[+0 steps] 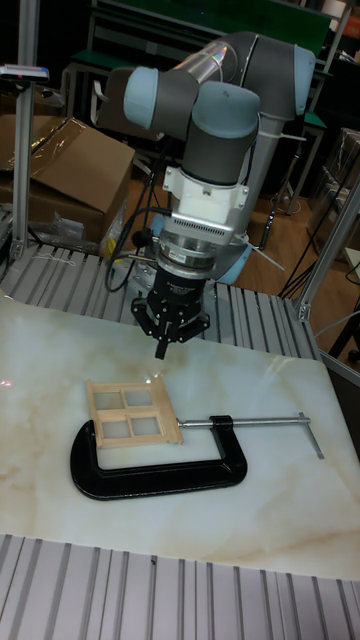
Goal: Close a sliding window
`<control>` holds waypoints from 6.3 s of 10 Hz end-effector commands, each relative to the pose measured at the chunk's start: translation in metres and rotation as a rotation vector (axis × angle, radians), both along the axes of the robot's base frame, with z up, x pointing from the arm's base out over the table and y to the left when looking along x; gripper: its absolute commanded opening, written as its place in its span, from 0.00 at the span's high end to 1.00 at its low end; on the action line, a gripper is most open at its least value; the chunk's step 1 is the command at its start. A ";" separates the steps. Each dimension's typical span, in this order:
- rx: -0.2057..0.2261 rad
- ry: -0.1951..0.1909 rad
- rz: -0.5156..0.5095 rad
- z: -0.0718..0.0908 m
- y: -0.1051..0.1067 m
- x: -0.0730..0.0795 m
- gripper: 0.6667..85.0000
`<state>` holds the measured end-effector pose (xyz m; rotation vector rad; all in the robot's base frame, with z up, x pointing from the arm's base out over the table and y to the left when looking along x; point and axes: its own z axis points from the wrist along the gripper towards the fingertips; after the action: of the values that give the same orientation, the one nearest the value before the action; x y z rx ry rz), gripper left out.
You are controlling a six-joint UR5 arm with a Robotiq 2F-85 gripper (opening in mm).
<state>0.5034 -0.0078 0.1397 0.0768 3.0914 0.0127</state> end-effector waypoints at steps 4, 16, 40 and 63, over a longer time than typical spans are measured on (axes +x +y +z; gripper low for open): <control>-0.002 -0.043 -0.009 -0.056 -0.019 0.015 1.00; -0.080 -0.076 0.242 -0.107 -0.036 0.011 1.00; -0.049 -0.006 0.330 -0.127 -0.026 -0.021 1.00; -0.034 -0.020 0.368 -0.130 -0.034 -0.017 1.00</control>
<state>0.4850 -0.0402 0.0084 -0.4890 3.0394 -0.0476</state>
